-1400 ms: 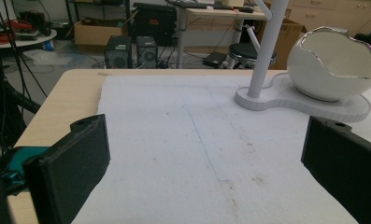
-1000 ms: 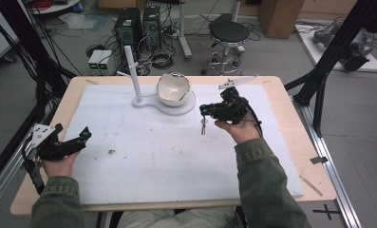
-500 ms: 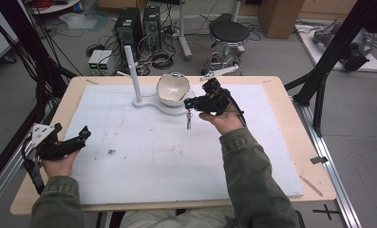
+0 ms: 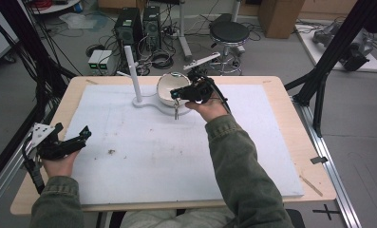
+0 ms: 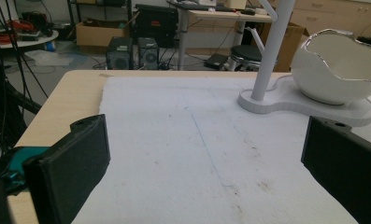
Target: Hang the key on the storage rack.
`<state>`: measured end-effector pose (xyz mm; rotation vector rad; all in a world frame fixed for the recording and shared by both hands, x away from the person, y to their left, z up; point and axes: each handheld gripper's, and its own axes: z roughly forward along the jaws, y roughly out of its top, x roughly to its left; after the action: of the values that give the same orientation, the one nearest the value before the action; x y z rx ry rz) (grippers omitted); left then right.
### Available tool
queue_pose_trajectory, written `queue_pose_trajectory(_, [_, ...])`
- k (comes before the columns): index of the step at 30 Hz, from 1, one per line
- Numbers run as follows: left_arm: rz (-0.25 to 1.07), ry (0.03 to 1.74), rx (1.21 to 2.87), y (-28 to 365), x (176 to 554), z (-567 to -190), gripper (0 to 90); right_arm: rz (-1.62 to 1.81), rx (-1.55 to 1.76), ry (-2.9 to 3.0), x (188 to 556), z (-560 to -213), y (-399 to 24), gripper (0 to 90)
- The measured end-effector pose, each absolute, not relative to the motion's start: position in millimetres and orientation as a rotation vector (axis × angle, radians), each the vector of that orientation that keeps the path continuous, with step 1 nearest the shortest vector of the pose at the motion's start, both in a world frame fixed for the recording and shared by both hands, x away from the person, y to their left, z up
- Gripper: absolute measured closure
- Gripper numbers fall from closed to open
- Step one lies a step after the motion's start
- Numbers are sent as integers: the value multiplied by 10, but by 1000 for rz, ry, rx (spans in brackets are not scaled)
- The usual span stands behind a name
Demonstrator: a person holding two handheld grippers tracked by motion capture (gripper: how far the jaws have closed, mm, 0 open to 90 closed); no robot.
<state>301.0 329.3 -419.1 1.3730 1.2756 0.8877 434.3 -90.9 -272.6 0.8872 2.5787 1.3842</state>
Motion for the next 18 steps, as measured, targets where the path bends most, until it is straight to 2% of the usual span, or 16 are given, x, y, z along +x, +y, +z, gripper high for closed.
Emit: queue_pose_trajectory(18, [882, 1268, 1366, 3303, 3037, -4195, 17, 1402, 861, 2581, 4629, -2496, -444, 882])
